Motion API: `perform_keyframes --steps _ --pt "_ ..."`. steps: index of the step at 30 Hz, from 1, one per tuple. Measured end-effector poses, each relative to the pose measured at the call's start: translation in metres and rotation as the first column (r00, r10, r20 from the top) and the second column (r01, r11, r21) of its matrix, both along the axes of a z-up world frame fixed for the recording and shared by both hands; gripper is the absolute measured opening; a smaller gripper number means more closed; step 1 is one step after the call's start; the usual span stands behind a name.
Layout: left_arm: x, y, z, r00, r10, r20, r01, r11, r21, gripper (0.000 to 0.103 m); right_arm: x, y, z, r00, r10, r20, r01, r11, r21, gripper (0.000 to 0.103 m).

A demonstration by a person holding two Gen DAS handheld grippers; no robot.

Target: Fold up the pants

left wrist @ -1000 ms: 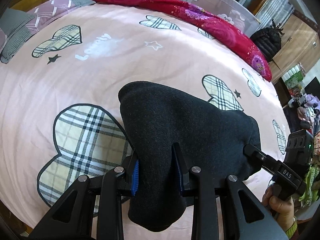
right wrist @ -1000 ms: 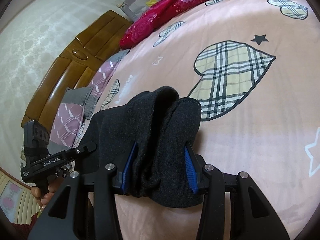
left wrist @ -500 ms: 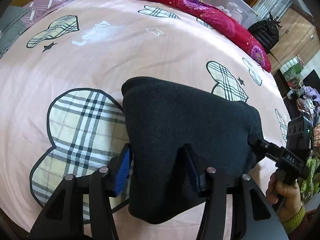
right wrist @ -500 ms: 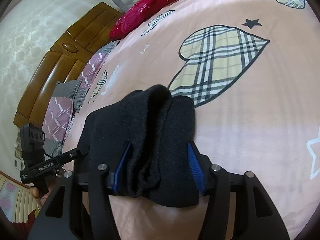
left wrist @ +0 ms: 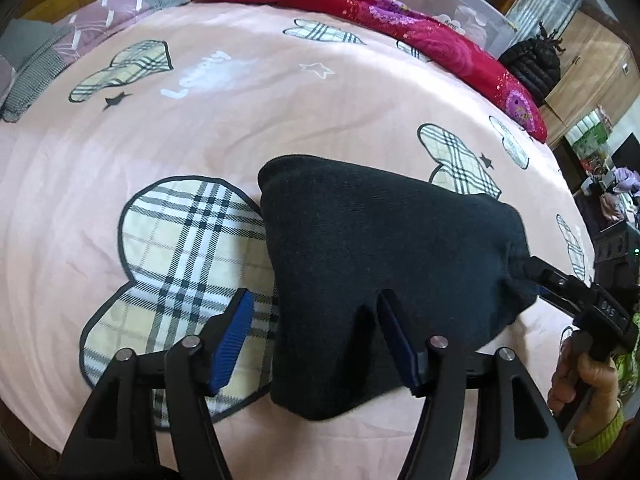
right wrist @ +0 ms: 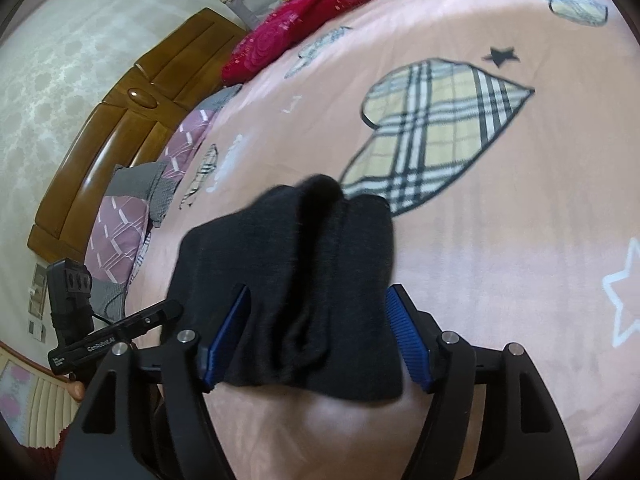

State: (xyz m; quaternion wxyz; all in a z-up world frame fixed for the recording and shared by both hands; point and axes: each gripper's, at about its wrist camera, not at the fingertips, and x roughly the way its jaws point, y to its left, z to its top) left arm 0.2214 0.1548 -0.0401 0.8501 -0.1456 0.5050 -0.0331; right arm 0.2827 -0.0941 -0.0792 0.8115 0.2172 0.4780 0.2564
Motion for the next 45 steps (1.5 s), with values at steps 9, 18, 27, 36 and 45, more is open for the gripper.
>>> perform_keyframes --steps 9,18,27,36,45 --pt "-0.032 -0.010 0.020 0.998 0.028 0.049 -0.032 0.996 0.082 0.072 -0.037 0.012 0.050 0.983 0.050 0.176 -0.033 0.994 -0.101 0.087" --pt "-0.055 -0.018 0.035 0.996 0.038 0.080 -0.051 0.985 0.167 0.075 -0.064 0.030 0.070 0.957 0.116 0.265 -0.059 0.975 -0.214 0.088" --pt "-0.070 -0.027 0.040 0.995 0.023 0.100 -0.049 0.962 0.268 0.079 -0.079 0.044 0.071 0.947 0.159 0.278 -0.078 0.956 -0.283 0.089" --pt "-0.081 -0.033 0.038 0.992 0.035 0.123 -0.072 0.948 0.310 0.079 -0.093 0.062 0.061 0.935 0.196 0.294 -0.075 0.923 -0.376 0.090" --pt "-0.089 -0.032 0.031 0.989 0.049 0.143 -0.095 0.938 0.334 0.080 -0.099 0.064 0.053 0.933 0.189 0.306 -0.052 0.913 -0.405 0.090"
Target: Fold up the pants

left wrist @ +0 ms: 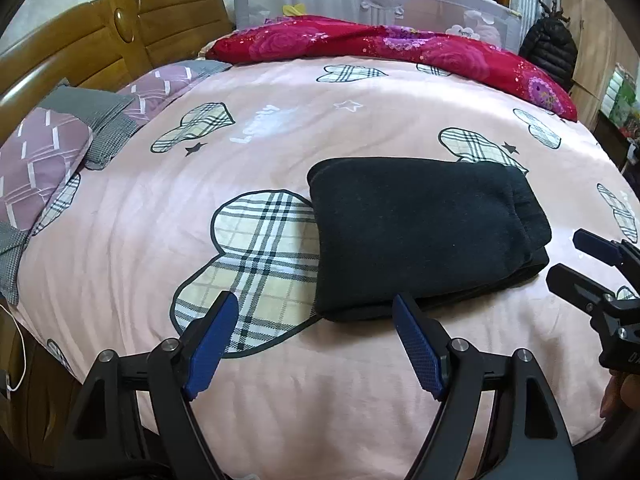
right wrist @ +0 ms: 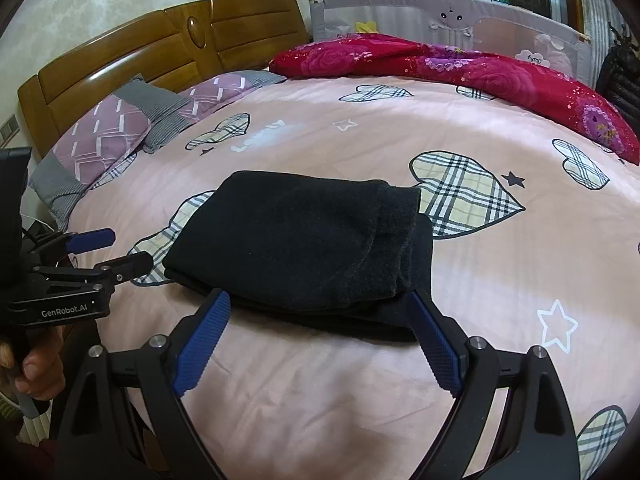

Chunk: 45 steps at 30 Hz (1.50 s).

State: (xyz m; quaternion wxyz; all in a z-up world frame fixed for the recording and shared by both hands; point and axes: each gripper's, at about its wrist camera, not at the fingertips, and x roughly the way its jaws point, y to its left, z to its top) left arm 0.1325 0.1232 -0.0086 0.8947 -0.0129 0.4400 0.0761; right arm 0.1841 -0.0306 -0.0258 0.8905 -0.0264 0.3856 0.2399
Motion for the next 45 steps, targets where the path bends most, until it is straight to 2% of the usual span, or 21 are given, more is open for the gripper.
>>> perform_keyframes --steps 14,21,45 --pt "-0.006 0.002 -0.007 0.999 0.013 0.039 -0.013 1.000 0.006 0.080 -0.005 0.006 -0.005 0.999 -0.005 0.032 0.005 1.000 -0.008 0.090" --pt "-0.013 0.001 -0.005 0.996 0.012 0.090 -0.013 1.000 0.019 0.081 -0.007 0.004 -0.009 0.999 -0.022 0.049 0.022 1.000 0.004 0.091" --pt "-0.012 -0.002 -0.021 0.996 -0.014 0.085 0.011 1.000 0.028 0.082 -0.010 0.016 -0.027 0.999 0.021 0.043 -0.022 1.000 0.010 0.096"
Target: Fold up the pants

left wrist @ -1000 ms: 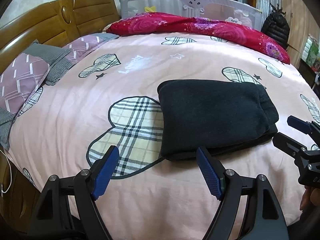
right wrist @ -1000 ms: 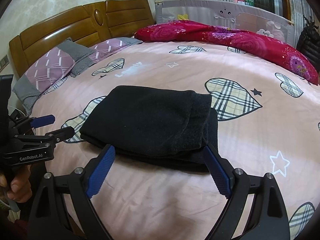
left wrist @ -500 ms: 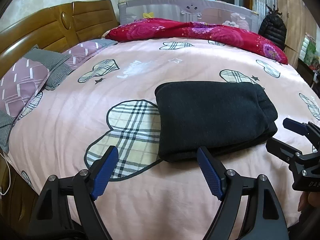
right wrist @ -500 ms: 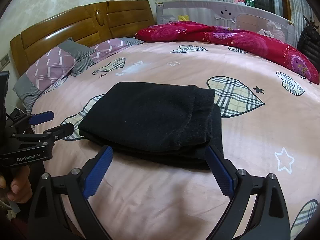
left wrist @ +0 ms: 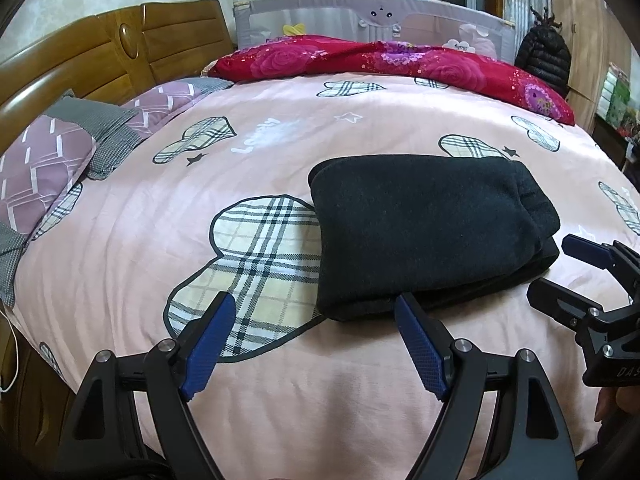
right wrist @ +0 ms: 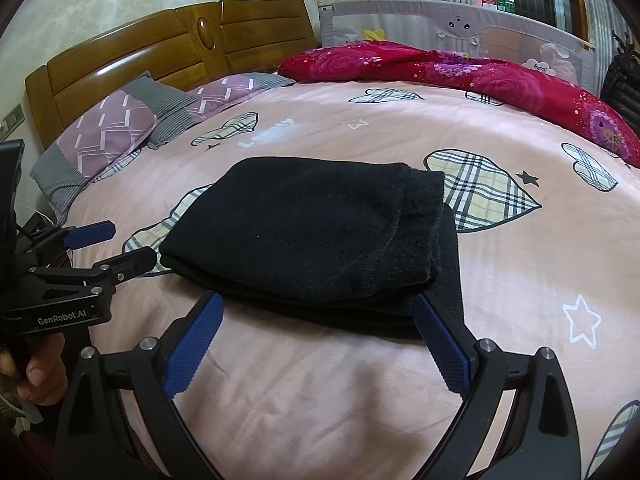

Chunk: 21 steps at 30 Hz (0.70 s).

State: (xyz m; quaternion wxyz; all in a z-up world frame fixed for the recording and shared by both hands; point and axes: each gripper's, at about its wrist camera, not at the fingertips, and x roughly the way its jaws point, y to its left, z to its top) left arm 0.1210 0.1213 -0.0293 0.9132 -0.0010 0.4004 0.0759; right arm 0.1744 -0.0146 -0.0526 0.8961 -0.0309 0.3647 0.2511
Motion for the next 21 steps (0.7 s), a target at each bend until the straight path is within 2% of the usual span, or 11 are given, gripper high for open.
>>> perform_keyframes --steps 21 --pt "0.0036 -0.0010 -0.0040 1.000 -0.016 -0.002 0.016 1.000 0.002 0.082 -0.0006 0.0082 -0.0062 1.000 0.008 -0.008 -0.008 1.000 0.004 0.097"
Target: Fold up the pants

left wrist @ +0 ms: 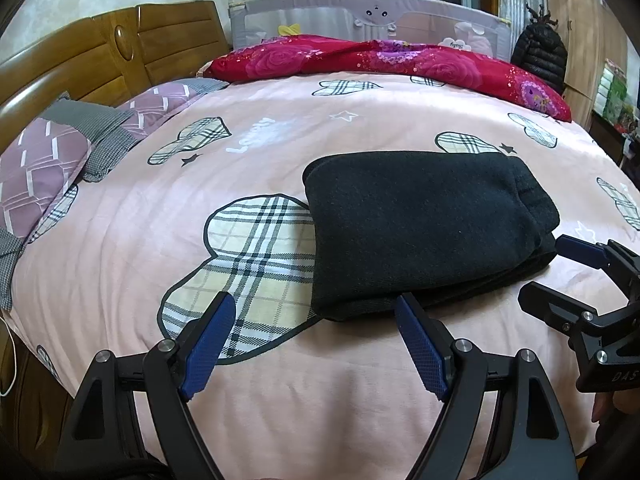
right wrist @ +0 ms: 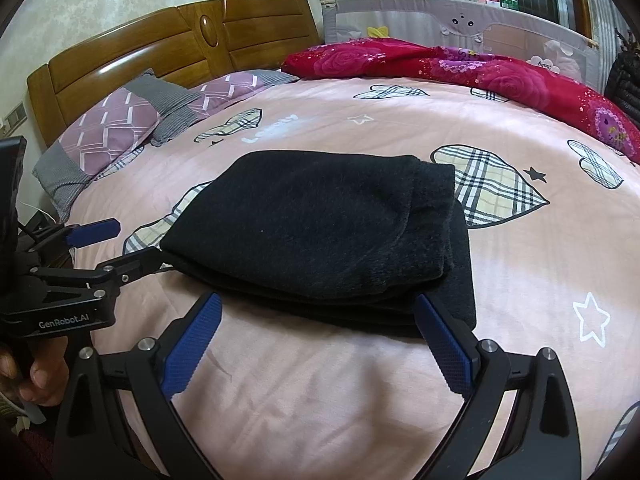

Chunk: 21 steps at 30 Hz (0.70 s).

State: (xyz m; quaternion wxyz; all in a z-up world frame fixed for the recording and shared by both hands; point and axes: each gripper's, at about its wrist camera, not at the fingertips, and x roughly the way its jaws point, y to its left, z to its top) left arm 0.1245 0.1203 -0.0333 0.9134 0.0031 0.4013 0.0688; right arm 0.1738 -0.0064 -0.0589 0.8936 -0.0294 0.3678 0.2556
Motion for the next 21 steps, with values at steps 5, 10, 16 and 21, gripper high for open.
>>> perform_keyframes --steps 5,10,16,21 --pt "0.0000 -0.0018 -0.0009 1.000 -0.004 0.002 0.004 1.000 0.005 0.083 0.0002 0.0017 -0.0022 1.000 0.003 -0.004 -0.003 1.000 -0.001 0.097" --pt "-0.0005 -0.0028 -0.0014 1.000 -0.009 0.000 0.009 1.000 0.004 0.083 0.0001 0.0013 -0.0019 1.000 0.003 -0.003 -0.003 1.000 -0.001 0.097" --pt "-0.0009 -0.0032 -0.0015 1.000 -0.009 -0.002 0.009 1.000 0.007 0.083 0.0003 0.0013 -0.0018 1.000 0.003 -0.004 -0.003 1.000 -0.001 0.098" --pt "-0.0007 -0.0032 -0.0016 1.000 -0.009 -0.002 0.009 1.000 0.007 0.083 0.0000 0.0005 -0.0016 1.000 0.005 -0.003 -0.005 1.000 0.000 0.098"
